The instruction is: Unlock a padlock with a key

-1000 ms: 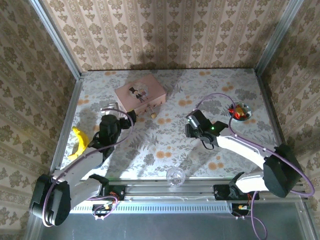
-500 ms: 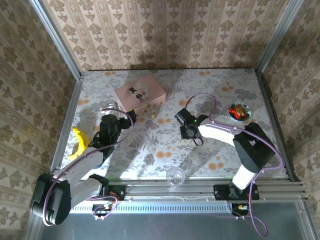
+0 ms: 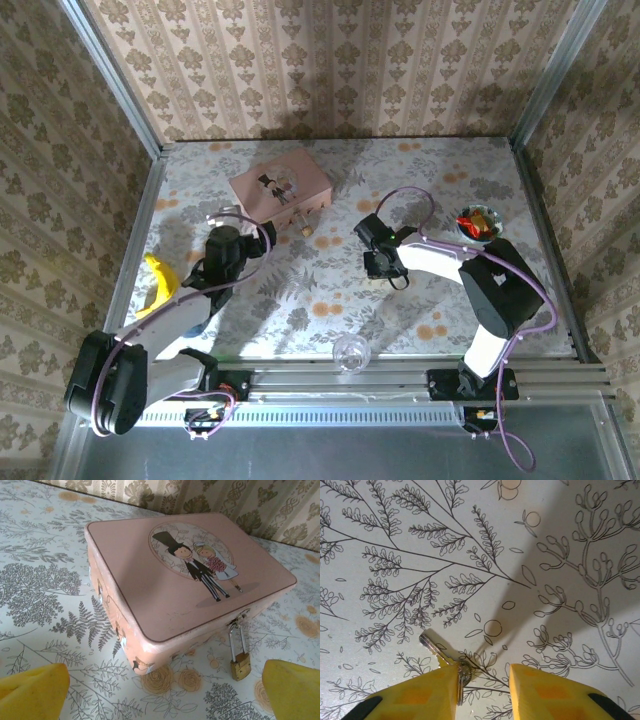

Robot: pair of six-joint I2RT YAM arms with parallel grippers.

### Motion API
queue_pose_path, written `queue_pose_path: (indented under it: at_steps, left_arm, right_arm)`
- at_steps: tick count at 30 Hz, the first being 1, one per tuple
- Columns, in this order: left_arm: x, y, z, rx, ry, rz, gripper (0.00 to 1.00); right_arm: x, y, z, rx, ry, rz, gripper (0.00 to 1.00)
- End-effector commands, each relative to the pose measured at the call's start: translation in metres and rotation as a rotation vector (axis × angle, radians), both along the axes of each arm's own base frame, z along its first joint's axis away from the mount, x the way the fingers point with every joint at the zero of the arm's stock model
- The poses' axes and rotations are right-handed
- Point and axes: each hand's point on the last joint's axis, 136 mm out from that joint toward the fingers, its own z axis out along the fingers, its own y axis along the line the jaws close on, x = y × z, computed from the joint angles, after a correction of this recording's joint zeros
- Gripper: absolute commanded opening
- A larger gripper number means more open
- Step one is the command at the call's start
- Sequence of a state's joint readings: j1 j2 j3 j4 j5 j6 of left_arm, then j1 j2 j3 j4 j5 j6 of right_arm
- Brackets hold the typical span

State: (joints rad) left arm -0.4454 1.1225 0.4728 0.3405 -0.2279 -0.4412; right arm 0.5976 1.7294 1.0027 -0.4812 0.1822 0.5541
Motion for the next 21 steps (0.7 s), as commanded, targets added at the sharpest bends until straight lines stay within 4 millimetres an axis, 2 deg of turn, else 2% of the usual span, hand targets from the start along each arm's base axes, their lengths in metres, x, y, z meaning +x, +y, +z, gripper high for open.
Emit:
queue_pose_path:
  at_steps: [1,7,13,15,17,21]
  left_arm:
    - [0.005,-0.0073,0.0121,-0.034,-0.015,-0.012,1.0]
    - [0.0066,-0.0087,0.0114,-0.04,-0.007,-0.012,1.0]
    - [0.0081,-0.0104,0.0128,-0.049,0.0,-0.012,1.0]
    - [0.0088,-0.0098,0.0134,-0.055,0.005,-0.004,1.0]
    - [0.0097,-0.0102,0.0146,-0.06,0.008,-0.001,1.0]
    - [0.011,-0.0111,0.0167,-0.062,0.017,-0.002,1.0]
  right_arm:
    - [-0.002,0.0048,-0.0055,0.023,0.035,0.001,0.31]
    - [-0.0032,0.0068,-0.009,0.028,0.051,0.003,0.25]
    - [-0.0077,0.0069,-0.0127,0.034,0.071,0.003,0.14]
    - [-0.0088,0.0071,-0.0129,0.037,0.074,0.004,0.09]
    - [-0.009,0.007,-0.0122,0.04,0.071,0.002,0.0]
    - [-0.0085,0.0063,-0.0088,0.051,0.056,0.001,0.0]
